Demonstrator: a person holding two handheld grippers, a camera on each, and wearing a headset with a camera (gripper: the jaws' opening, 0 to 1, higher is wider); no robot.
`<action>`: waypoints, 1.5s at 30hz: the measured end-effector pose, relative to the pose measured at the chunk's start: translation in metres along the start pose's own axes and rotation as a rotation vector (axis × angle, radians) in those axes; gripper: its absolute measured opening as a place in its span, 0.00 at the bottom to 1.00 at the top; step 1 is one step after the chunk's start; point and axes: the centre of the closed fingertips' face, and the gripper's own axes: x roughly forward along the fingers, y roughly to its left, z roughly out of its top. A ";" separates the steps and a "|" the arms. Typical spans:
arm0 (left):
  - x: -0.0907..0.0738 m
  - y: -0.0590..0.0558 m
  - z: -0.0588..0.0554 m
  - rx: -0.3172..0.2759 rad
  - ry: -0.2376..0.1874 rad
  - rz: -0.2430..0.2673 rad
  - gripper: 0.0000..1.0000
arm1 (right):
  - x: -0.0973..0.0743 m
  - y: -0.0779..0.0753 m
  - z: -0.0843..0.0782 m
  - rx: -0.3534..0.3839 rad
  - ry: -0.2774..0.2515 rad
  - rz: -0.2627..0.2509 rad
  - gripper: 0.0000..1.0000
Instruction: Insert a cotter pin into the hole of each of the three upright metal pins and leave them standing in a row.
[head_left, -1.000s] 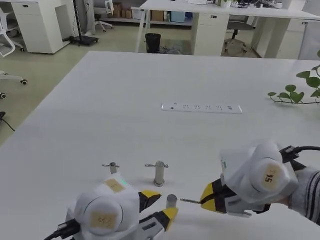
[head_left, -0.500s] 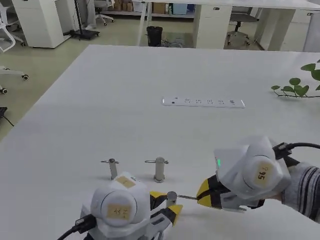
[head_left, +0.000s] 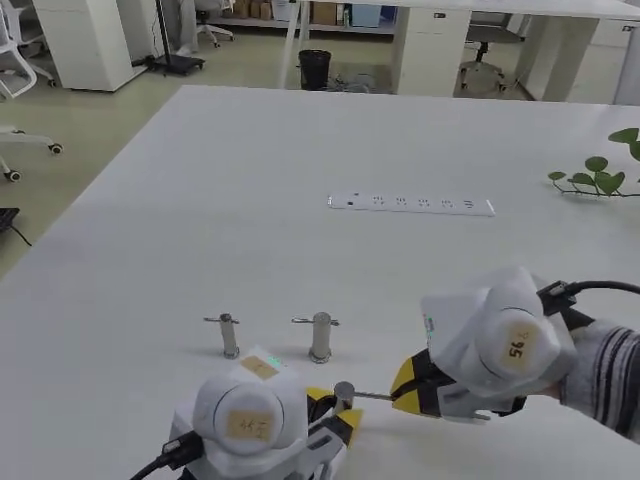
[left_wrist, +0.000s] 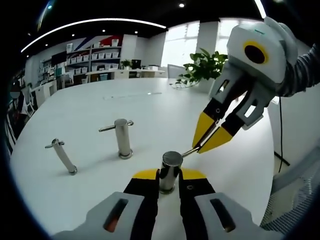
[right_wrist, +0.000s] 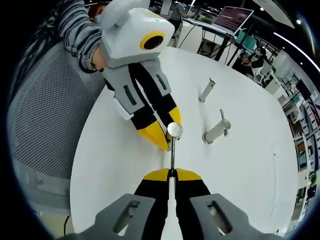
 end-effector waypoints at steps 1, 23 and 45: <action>0.000 0.000 0.000 -0.003 0.000 0.000 0.11 | -0.001 0.001 0.001 -0.007 0.004 0.002 0.00; 0.000 0.003 -0.009 0.000 0.013 0.019 0.11 | 0.000 0.002 0.021 0.022 -0.031 -0.001 0.00; 0.003 0.001 -0.010 0.014 0.003 0.014 0.10 | 0.009 0.000 0.036 0.085 -0.063 0.001 0.00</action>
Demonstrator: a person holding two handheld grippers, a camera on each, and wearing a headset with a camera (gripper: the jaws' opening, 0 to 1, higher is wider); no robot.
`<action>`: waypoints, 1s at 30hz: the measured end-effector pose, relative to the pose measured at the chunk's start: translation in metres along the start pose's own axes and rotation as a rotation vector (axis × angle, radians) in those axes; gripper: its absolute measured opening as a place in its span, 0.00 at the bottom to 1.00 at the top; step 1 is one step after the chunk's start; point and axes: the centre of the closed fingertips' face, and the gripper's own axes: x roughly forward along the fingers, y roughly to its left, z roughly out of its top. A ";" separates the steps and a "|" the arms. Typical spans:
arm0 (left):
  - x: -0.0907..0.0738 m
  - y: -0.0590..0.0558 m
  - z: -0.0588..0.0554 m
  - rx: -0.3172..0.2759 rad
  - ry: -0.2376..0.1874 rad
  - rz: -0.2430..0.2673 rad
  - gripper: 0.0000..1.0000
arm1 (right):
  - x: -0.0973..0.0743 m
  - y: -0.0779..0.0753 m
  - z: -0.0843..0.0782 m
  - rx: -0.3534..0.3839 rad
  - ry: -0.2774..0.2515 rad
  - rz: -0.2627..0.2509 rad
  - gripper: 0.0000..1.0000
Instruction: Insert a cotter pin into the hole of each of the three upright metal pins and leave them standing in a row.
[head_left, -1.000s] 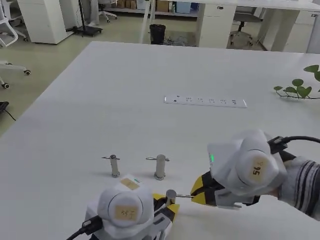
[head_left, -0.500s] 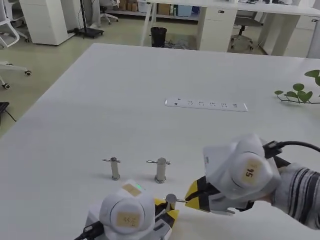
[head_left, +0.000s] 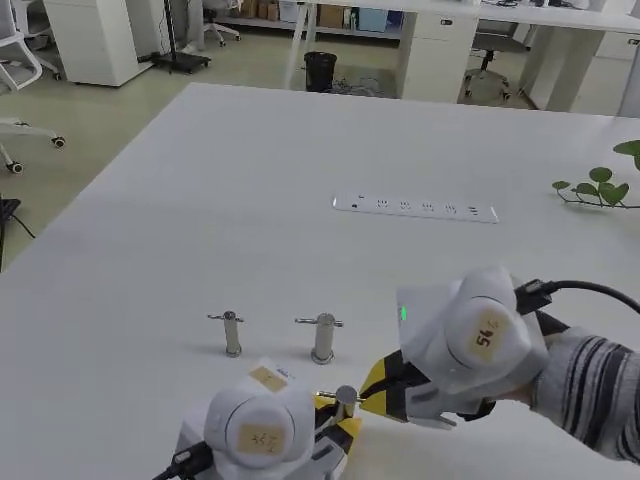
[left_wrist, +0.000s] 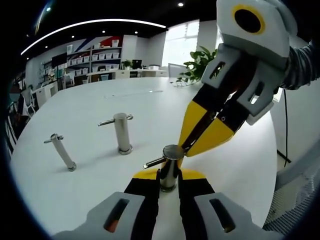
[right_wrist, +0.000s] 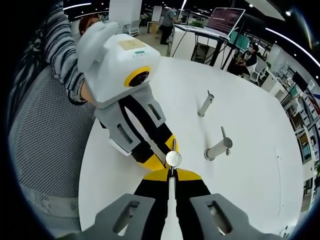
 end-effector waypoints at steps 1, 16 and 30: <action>0.000 0.000 0.000 0.001 0.000 -0.001 0.10 | 0.000 0.000 0.000 0.002 -0.001 0.000 0.00; 0.001 -0.001 0.000 -0.001 0.001 0.000 0.10 | -0.007 -0.006 0.001 0.101 -0.032 -0.023 0.06; 0.002 -0.001 0.000 -0.002 0.003 0.003 0.10 | -0.005 -0.002 -0.004 0.098 -0.023 0.001 0.00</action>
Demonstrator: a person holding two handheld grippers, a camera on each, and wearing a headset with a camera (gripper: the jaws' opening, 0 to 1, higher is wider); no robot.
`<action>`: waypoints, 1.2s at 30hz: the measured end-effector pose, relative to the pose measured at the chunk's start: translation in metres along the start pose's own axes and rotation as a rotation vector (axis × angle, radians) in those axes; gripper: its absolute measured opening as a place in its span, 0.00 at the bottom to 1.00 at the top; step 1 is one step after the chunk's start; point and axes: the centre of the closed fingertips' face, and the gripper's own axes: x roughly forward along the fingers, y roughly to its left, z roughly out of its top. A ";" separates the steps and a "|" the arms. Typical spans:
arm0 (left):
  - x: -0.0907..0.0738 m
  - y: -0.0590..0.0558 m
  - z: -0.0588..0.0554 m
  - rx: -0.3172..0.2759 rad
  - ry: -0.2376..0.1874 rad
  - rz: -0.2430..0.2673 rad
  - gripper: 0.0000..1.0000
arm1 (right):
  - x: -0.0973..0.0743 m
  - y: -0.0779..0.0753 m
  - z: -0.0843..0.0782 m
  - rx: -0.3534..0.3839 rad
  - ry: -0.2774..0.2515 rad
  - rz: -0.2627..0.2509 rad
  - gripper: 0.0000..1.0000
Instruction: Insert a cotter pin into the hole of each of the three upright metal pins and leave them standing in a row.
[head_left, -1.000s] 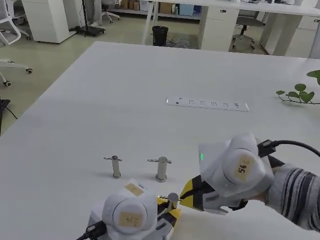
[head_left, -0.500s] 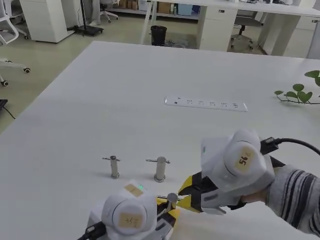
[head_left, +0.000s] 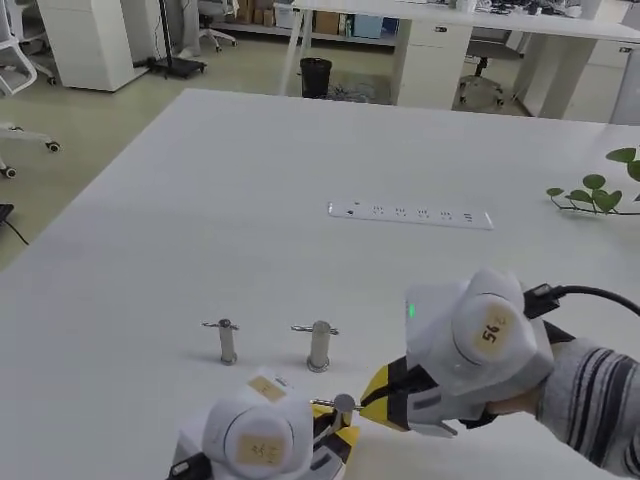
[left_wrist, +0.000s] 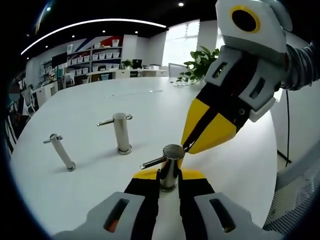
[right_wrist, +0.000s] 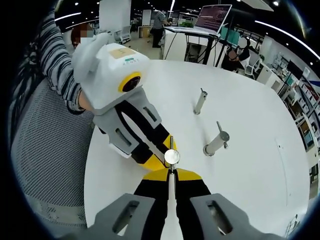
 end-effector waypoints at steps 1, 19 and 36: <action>0.000 0.000 0.000 -0.001 0.000 0.000 0.10 | 0.000 0.000 0.000 -0.003 0.000 0.001 0.00; 0.000 0.002 -0.005 -0.023 0.022 0.006 0.17 | 0.001 -0.001 0.001 0.012 -0.002 -0.010 0.08; -0.018 -0.002 0.003 -0.016 0.017 -0.073 0.44 | 0.023 0.001 0.009 0.138 -0.062 0.010 0.11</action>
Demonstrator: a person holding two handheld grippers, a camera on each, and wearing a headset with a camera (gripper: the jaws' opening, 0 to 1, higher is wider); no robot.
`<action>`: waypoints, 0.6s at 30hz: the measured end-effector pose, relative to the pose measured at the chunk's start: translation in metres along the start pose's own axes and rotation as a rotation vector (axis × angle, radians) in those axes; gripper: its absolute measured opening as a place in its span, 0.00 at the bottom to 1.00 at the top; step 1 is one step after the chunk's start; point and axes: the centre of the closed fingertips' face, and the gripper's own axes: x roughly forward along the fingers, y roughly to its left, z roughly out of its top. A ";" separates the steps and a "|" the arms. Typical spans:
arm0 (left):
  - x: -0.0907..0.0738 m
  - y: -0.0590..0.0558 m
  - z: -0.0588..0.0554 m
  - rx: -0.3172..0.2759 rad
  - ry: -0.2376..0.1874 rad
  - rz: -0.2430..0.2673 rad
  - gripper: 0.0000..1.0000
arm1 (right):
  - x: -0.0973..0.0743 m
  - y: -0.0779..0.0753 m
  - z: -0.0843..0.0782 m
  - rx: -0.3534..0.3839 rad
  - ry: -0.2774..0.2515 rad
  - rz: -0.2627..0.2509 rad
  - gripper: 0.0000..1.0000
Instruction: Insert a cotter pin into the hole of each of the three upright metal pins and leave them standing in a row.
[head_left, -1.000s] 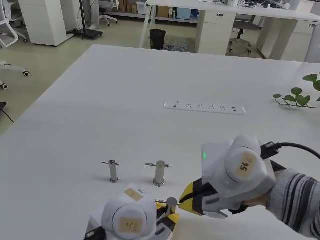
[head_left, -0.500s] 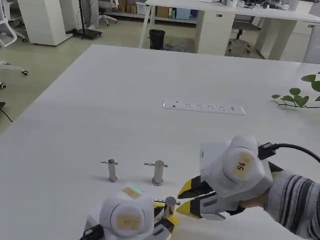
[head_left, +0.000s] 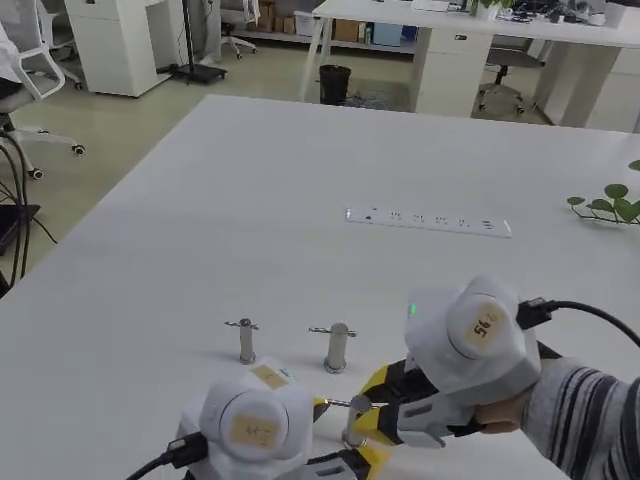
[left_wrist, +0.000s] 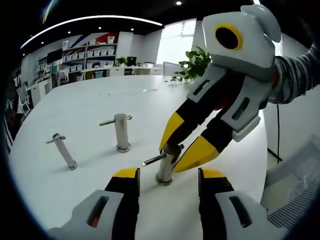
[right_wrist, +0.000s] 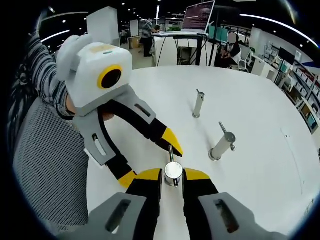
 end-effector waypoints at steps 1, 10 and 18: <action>-0.001 0.000 0.001 0.005 -0.001 0.000 0.45 | 0.000 0.000 -0.001 0.000 0.002 -0.001 0.11; -0.012 0.004 0.005 0.006 -0.005 -0.008 0.52 | 0.000 0.000 -0.001 0.040 -0.029 0.004 0.08; -0.025 0.013 0.004 -0.018 -0.002 0.002 0.56 | -0.006 -0.007 -0.006 0.061 -0.025 0.003 0.08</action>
